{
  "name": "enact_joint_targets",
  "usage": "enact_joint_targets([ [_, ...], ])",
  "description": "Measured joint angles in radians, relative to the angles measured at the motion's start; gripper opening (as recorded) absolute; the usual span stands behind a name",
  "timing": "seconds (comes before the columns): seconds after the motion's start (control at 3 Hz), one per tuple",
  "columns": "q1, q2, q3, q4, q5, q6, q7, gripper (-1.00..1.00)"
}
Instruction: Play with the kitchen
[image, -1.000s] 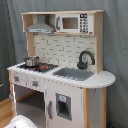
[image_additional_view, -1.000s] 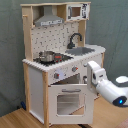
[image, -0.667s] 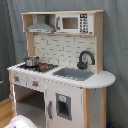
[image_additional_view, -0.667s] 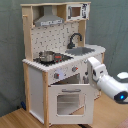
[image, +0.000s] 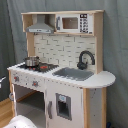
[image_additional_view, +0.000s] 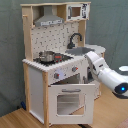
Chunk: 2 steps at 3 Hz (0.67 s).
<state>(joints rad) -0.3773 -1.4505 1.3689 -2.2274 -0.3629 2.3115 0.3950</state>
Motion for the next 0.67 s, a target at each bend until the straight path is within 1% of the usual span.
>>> enact_joint_targets([
  [0.67, 0.008, 0.044, -0.054, -0.068, 0.02, -0.002, -0.227, 1.0],
])
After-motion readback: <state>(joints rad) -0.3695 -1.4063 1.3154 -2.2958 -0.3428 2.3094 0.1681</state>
